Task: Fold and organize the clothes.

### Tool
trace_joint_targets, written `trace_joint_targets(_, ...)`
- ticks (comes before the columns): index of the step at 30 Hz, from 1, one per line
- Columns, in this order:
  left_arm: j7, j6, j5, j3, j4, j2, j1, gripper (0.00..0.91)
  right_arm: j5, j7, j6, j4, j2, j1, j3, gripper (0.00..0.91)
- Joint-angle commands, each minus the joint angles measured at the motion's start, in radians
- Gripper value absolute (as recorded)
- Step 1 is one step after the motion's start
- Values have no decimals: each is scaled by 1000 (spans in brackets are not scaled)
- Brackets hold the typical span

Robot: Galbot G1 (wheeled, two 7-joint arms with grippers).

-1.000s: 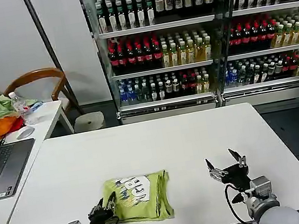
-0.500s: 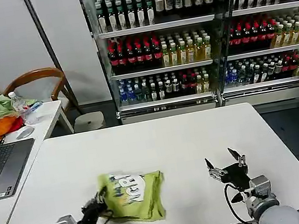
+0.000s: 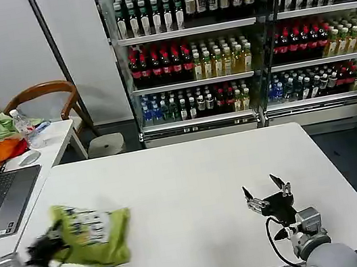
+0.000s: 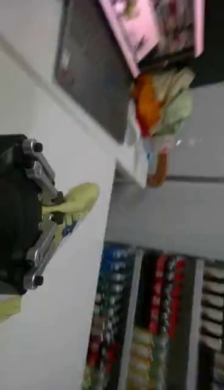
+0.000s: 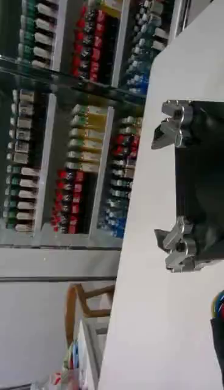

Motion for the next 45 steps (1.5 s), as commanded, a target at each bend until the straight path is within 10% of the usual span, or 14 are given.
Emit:
trace_joint_targets(1, -22, 71, 200, -252, -22, 131, 61, 40, -1, 0, 1, 2, 2, 0, -3, 907)
trace_joint_targets(9, -28, -14, 954, 317, -133, -74, 55, 50, -13, -1, 0, 7, 5, -27, 9, 907)
trace_joint_targets(17, -21, -65, 1255, 732, -76, -295, -2, 81, -16, 1, -6, 22, -1, -52, 41, 907)
trace_joint_targets(29, 43, -108, 1485, 778, 42, -268, -115, 81, -30, 1, -12, 18, 3, -33, 18, 907)
trace_joint_targets(45, 57, -41, 1068, 832, 37, -298, -208, 81, -30, -3, -15, 21, 5, -18, 26, 907)
